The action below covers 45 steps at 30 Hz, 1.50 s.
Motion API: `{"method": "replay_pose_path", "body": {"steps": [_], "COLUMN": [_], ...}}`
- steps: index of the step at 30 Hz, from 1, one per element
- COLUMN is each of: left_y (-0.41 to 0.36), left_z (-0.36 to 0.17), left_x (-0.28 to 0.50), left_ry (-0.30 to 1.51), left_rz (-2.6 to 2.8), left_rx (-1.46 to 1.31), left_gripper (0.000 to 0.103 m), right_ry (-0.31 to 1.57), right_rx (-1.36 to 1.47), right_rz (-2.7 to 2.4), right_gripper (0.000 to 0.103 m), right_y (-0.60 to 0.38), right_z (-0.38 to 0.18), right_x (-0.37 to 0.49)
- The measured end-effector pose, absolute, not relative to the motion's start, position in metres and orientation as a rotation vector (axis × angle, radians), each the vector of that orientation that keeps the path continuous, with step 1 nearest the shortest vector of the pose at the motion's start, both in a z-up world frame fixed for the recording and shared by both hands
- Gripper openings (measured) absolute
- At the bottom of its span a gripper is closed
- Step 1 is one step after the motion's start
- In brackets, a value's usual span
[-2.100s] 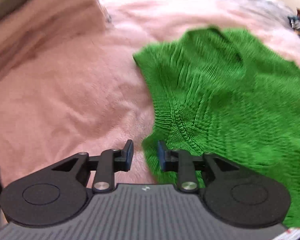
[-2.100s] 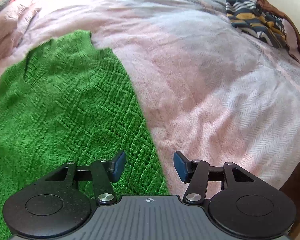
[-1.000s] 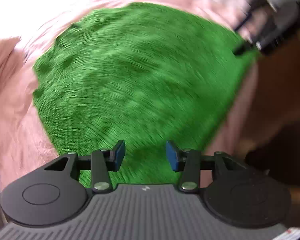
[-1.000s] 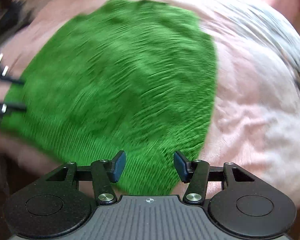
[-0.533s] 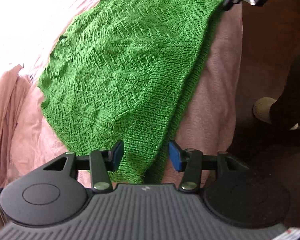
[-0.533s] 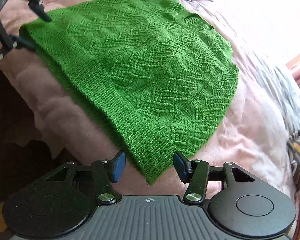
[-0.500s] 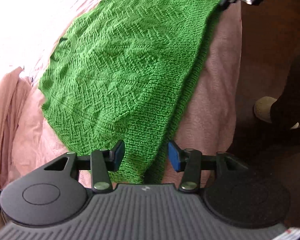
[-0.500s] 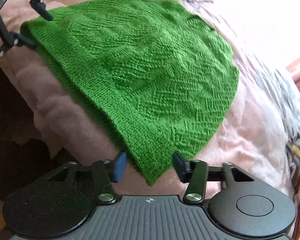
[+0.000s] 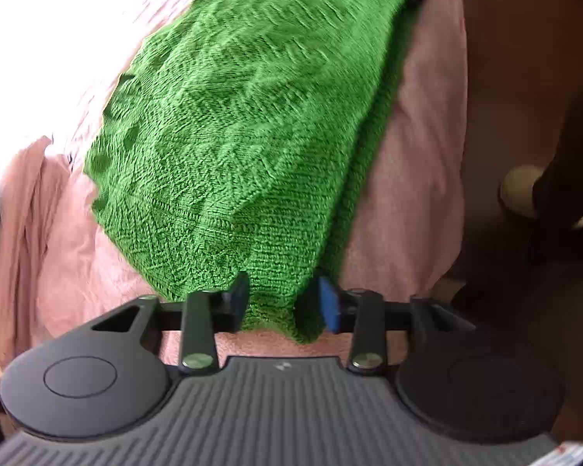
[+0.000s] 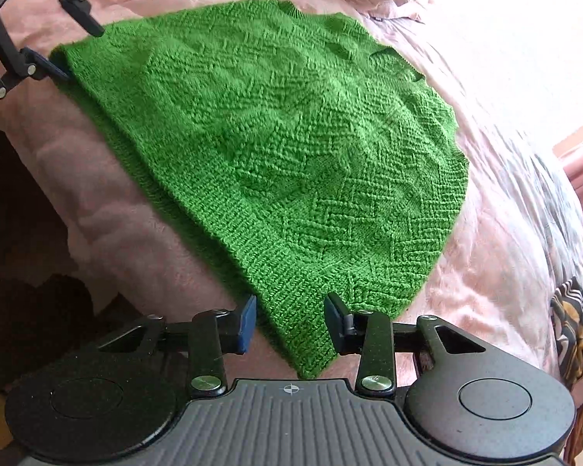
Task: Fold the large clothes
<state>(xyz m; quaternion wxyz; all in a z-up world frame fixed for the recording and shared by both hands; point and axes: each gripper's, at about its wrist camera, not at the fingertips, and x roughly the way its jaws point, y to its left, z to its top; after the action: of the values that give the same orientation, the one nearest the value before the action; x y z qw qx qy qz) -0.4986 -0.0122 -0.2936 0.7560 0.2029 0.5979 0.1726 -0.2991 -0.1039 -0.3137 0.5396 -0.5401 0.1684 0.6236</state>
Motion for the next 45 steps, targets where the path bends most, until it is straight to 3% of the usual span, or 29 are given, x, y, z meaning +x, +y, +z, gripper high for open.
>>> {"method": "replay_pose_path", "body": {"steps": [2,8,12,14,16,17,18,23,27,30,36,40,45], "left_y": [-0.012,-0.014,-0.035,-0.034,-0.02,-0.01,0.0,0.03,0.058,0.073,0.05,0.042,0.046], "left_z": [-0.291,-0.268,-0.31,-0.317,-0.307,-0.299,-0.287,-0.233,-0.234,-0.265,-0.295,-0.275,-0.211], "left_x": [-0.501,-0.528,-0.536,-0.529,-0.522,-0.521,-0.521,-0.518,-0.486,-0.46,-0.499,-0.509,-0.498], "left_ry": [1.275,1.216,1.333,1.352,1.361,1.368,1.372,1.252,1.084,1.128,1.266,1.342,1.22], "left_rz": [0.391,0.507,0.397,0.413,0.455,0.462,0.438,0.425,0.6,0.693,0.788,0.842,0.967], "left_rx": [0.458,0.474,0.529,0.538,0.418,0.332,0.225,-0.041,-0.15,-0.216,-0.421,-0.512,-0.688], "left_gripper": [0.004,0.002,0.001,0.002,0.006,0.008,0.012,0.021,0.03,0.031,0.031,0.031,0.034], "right_ry": [0.392,0.319,0.376,0.452,0.566,0.613,0.659,0.892,0.988,1.116,1.138,1.228,1.211], "right_rx": [-1.254,-1.232,-1.428,-1.375,-1.308,-1.268,-1.206,-0.829,-0.697,-0.719,-0.966,-0.996,-0.86], "right_rz": [1.498,1.601,1.576,1.582,1.613,1.626,1.639,1.521,1.332,1.201,1.249,1.234,1.285], "right_gripper": [0.0,0.0,0.0,0.0,0.014,0.038,0.05,0.05,0.05,0.05,0.05,0.051,0.051], "right_y": [-0.103,-0.117,-0.12,-0.111,-0.102,-0.098,-0.095,-0.061,-0.029,-0.021,-0.055,-0.057,-0.045], "right_z": [-0.309,-0.286,-0.321,-0.312,-0.298,-0.29,-0.28,-0.259,-0.285,-0.317,-0.32,-0.303,-0.229], "right_x": [-0.298,-0.304,-0.302,-0.294,-0.284,-0.279,-0.274,-0.237,-0.219,-0.216,-0.241,-0.228,-0.202]}}
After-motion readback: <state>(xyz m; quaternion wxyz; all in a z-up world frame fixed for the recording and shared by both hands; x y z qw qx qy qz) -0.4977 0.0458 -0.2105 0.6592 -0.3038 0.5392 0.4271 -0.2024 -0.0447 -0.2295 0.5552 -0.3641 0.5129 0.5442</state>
